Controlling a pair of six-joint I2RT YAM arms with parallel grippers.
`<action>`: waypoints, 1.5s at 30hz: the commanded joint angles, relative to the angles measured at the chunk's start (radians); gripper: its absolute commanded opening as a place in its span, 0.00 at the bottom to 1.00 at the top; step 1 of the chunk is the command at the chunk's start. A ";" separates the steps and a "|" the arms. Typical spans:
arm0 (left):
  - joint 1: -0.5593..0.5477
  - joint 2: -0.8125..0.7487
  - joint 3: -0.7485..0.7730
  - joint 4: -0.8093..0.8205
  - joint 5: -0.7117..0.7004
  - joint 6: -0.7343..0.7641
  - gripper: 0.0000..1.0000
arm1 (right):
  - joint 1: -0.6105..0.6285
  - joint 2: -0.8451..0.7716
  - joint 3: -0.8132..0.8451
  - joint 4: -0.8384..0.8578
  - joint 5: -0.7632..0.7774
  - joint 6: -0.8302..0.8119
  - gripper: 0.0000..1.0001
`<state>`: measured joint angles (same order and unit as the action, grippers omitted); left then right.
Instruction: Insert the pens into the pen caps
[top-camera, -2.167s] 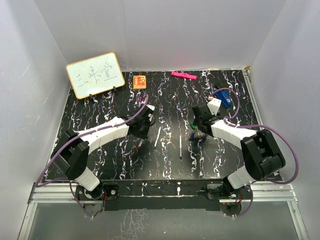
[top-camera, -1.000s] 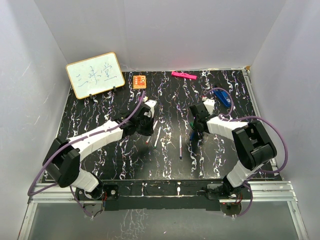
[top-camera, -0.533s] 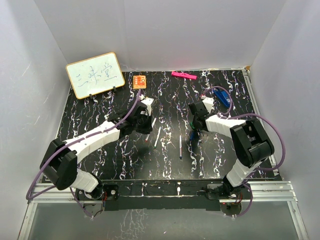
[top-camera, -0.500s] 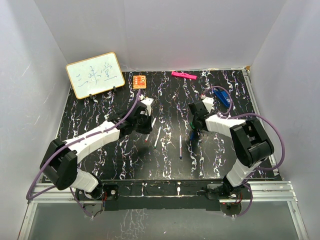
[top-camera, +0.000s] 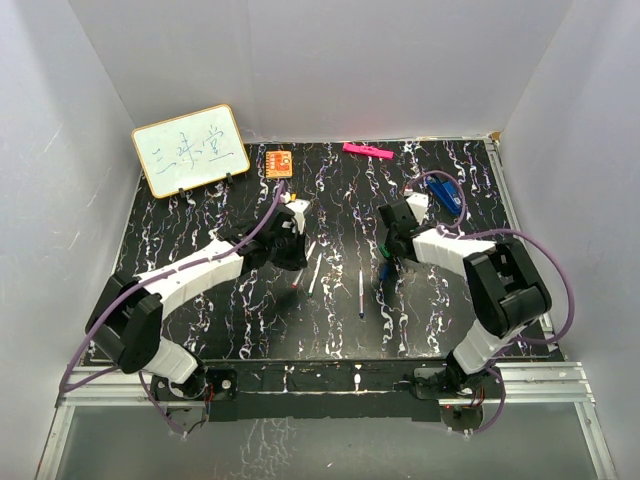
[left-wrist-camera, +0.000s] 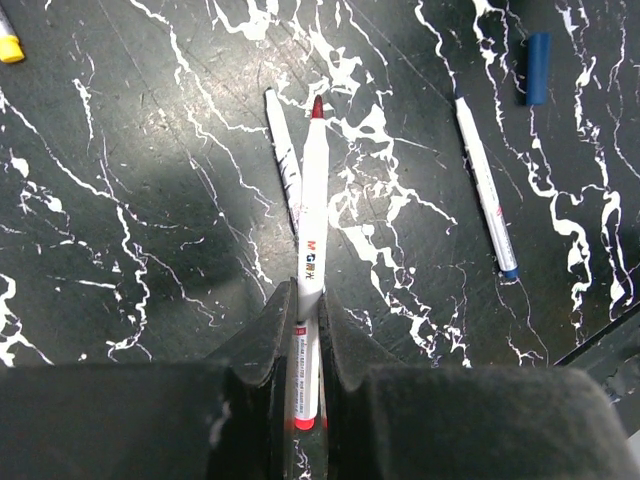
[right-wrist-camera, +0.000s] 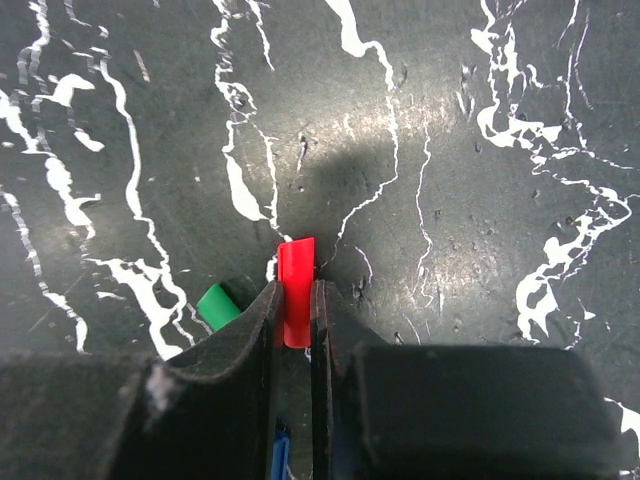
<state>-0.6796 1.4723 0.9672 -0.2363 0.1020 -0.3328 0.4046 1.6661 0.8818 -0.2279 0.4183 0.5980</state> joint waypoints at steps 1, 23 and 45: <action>0.003 -0.003 0.021 0.069 0.041 -0.003 0.00 | -0.001 -0.136 0.033 0.075 -0.012 -0.037 0.00; -0.062 0.012 -0.087 0.579 0.275 -0.146 0.00 | -0.001 -0.562 -0.400 1.057 -0.498 -0.045 0.00; -0.100 -0.001 -0.124 0.886 0.323 -0.242 0.00 | 0.015 -0.477 -0.468 1.388 -0.481 0.100 0.00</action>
<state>-0.7704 1.4982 0.8486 0.5713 0.3954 -0.5716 0.4126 1.1885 0.4194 1.0733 -0.0799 0.6907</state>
